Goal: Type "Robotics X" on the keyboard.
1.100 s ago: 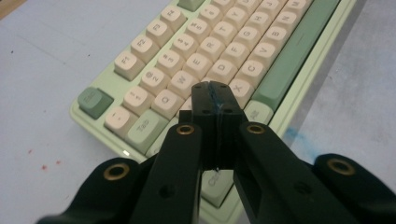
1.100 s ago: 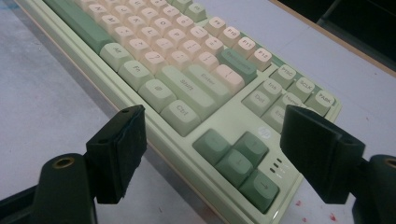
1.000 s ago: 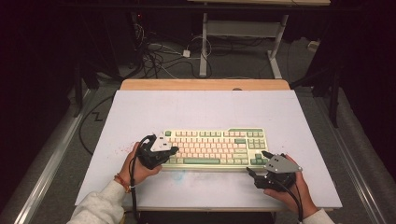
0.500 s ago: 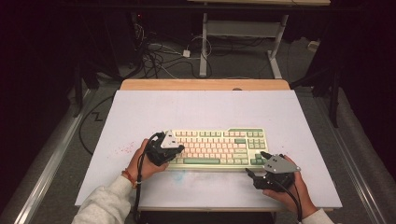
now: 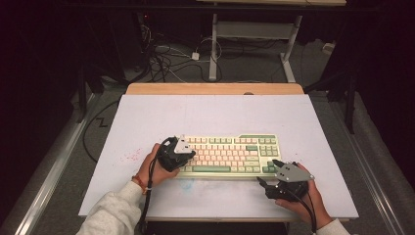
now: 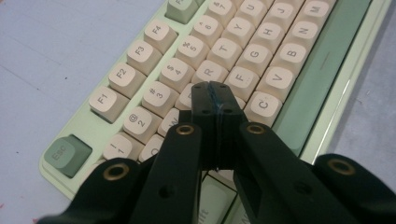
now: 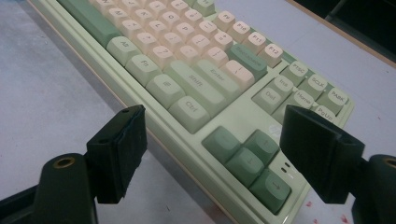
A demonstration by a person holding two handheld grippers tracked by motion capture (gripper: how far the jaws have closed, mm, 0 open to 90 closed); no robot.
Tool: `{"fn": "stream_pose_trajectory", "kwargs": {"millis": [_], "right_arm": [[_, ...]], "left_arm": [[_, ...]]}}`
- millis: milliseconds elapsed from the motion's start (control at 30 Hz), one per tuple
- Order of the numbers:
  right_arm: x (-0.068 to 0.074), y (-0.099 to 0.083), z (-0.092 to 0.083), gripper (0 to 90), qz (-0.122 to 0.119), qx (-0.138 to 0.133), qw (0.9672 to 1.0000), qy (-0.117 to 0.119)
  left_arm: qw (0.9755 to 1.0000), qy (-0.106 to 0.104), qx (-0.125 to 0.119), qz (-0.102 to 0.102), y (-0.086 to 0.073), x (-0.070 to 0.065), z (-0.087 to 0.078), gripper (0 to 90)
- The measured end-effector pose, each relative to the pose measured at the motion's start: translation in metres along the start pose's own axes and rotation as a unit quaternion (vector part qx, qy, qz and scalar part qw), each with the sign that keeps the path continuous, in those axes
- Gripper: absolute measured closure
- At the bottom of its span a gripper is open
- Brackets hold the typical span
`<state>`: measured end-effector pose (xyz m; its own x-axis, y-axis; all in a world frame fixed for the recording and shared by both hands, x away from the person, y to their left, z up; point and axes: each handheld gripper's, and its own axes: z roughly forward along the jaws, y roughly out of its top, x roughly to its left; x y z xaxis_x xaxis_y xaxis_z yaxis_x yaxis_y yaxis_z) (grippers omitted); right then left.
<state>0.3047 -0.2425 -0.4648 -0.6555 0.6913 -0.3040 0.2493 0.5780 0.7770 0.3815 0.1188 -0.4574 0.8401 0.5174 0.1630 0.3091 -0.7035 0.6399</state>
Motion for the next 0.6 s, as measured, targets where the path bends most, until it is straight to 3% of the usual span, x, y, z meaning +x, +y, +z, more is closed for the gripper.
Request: {"fn": "stream_pose_trajectory", "kwargs": {"millis": [200,433,600], "right_arm": [[0.001,0.000,0.000,23.0,-0.003,0.002,1.0000,0.001],[-0.001,0.000,-0.001,23.1,-0.001,0.000,1.0000,-0.004],[-0.001,0.000,-0.002,23.1,0.000,-0.001,1.0000,-0.005]], "left_arm": [[1.0000,0.003,-0.001,0.001,-0.001,0.001,0.000,87.5],[0.9995,0.015,-0.028,0.005,0.002,0.001,-0.013,84.0],[0.9982,0.035,-0.049,0.002,0.003,0.001,-0.023,75.4]]}}
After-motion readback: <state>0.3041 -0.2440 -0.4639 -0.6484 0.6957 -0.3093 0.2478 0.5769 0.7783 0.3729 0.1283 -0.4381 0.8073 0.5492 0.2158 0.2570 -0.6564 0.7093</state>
